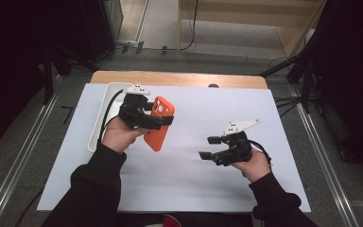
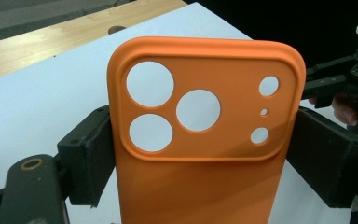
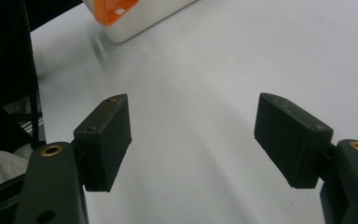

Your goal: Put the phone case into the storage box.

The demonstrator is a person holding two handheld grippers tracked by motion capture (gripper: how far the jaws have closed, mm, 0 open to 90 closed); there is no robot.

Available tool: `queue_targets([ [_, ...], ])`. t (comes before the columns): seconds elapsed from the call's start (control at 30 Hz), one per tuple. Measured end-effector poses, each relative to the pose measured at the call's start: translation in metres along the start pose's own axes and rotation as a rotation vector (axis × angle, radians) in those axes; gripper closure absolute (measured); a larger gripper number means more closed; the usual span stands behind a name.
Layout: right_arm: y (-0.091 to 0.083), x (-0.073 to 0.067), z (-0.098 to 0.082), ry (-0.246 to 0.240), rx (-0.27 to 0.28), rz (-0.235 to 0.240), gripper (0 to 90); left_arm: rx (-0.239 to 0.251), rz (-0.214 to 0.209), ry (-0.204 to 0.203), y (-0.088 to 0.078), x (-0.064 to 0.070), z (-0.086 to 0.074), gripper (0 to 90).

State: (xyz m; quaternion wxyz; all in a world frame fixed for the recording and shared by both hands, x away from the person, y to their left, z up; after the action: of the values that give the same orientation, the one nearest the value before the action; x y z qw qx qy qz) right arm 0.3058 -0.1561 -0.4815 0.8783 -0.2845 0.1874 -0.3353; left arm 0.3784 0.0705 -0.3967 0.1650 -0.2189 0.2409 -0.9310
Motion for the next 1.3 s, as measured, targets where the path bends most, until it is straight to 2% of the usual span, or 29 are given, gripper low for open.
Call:
queue_targets([
  [0.23, -0.009, -0.002, -0.012, 0.017, 0.006, -0.004, 26.2, 0.012, 0.011, -0.003, -0.007, -0.002, 0.002, 15.8],
  [0.67, -0.023, -0.002, -0.039, 0.020, 0.009, -0.029, 26.0, 0.043, 0.022, -0.019, -0.019, -0.004, 0.007, 15.9],
  [0.93, -0.028, -0.002, -0.050, 0.020, 0.017, -0.035, 26.0, 0.056, 0.025, -0.020, -0.026, -0.004, 0.011, 15.9],
  [1.1, -0.029, -0.003, -0.057, 0.036, -0.004, -0.035, 26.0, 0.058, 0.035, -0.019, -0.031, -0.005, 0.013, 15.8],
  [1.3, -0.033, -0.002, -0.062, 0.038, 0.003, -0.036, 26.0, 0.077, 0.044, -0.018, -0.040, -0.005, 0.017, 15.9],
])
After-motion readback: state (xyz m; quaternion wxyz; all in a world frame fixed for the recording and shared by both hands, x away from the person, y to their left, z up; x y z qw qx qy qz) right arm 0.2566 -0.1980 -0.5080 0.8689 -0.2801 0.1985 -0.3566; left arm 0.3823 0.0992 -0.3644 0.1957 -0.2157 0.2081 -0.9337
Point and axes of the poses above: each handheld gripper's, and its own axes: y roughly forward along the jaws, z roughly out of its top, x roughly to its right, the point moved 6 cm from there along y, roughly forward along the jaws, and after that the axes turned 12 degrees about -z, right-handed, at the moved point
